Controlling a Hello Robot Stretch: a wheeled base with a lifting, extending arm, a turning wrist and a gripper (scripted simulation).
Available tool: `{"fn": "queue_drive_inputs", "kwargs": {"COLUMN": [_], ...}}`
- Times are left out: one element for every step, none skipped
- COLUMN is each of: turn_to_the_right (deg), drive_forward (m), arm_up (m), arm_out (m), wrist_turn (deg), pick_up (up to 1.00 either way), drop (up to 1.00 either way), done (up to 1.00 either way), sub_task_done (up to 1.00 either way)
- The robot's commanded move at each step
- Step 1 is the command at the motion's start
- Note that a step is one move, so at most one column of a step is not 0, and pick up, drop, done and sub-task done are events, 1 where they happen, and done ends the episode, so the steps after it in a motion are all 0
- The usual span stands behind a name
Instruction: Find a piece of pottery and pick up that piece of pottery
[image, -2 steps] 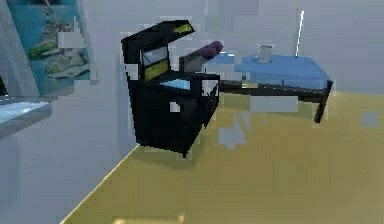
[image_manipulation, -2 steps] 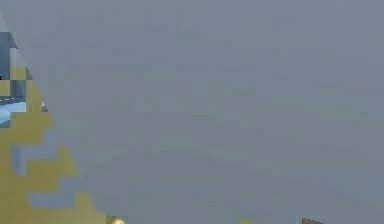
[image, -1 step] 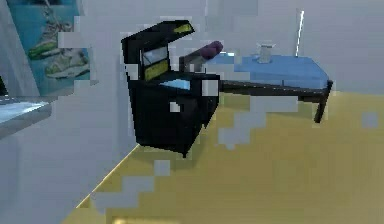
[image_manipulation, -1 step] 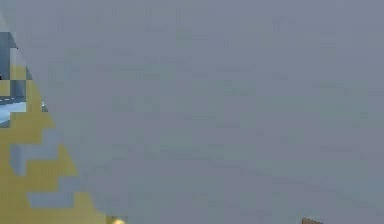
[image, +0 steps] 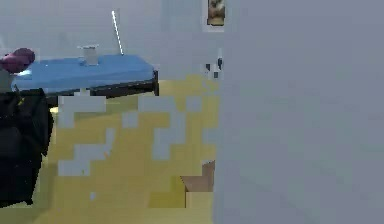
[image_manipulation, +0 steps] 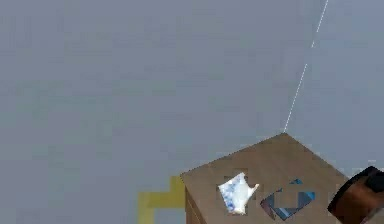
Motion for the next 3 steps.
{"fn": "queue_drive_inputs", "kwargs": {"turn_to_the_right": [45.0, 45.0, -21.0], "drive_forward": [0.00, 0.00, 0.00], "arm_up": [0.00, 0.00, 0.00], "arm_out": [0.00, 0.00, 0.00], "wrist_turn": [0.0, 0.0, 0.0], "pick_up": [0.00, 0.00, 0.00], "drop": [0.00, 0.00, 0.00], "done": [0.00, 0.00, 0.00], "sub_task_done": [0.00, 0.00, 0.00]}}
